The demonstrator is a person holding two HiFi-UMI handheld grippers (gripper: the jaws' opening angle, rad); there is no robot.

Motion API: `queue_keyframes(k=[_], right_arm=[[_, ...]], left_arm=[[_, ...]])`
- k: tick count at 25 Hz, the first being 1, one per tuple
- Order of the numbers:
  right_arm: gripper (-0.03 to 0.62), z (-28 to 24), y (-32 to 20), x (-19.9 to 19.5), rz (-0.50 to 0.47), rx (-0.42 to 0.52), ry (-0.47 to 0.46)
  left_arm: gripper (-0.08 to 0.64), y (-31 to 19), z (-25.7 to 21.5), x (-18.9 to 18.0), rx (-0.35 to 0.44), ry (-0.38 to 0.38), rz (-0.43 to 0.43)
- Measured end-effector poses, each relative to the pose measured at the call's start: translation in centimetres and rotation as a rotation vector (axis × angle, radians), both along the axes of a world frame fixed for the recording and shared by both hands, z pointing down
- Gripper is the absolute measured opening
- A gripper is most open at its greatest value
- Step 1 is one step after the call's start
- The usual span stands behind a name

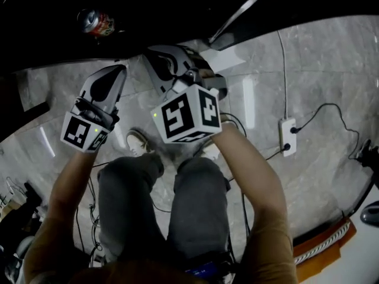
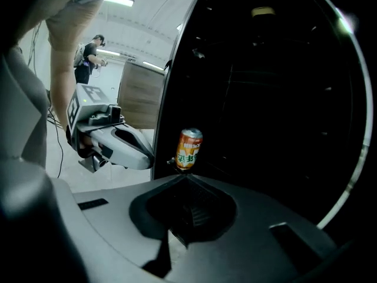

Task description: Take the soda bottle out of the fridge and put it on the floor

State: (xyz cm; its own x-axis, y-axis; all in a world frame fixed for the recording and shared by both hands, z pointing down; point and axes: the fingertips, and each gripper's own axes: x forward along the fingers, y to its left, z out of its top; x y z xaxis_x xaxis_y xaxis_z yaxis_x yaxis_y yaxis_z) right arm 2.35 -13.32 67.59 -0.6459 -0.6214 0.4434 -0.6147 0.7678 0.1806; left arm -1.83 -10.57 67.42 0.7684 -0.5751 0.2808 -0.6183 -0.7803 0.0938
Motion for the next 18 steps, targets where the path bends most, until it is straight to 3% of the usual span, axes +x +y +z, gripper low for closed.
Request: queue_keyframes(k=[4, 10, 18], right_arm=[[0.000, -3.3, 1.0, 0.8, 0.051, -0.033, -0.029], [0.000, -10.4, 3.8, 0.7, 0.075, -0.060, -0.060], [0.000, -22.2, 6.0, 1.7, 0.116, -0.070, -0.099]], left_arm=[[0.002, 0.9, -5.8, 0.8, -0.013, 0.047, -0.012], [0.002, 1.7, -12.6, 1.8, -0.028, 0.049, -0.047], [0.002, 5.4, -23.4, 4.0, -0.044, 0.031, -0.013]])
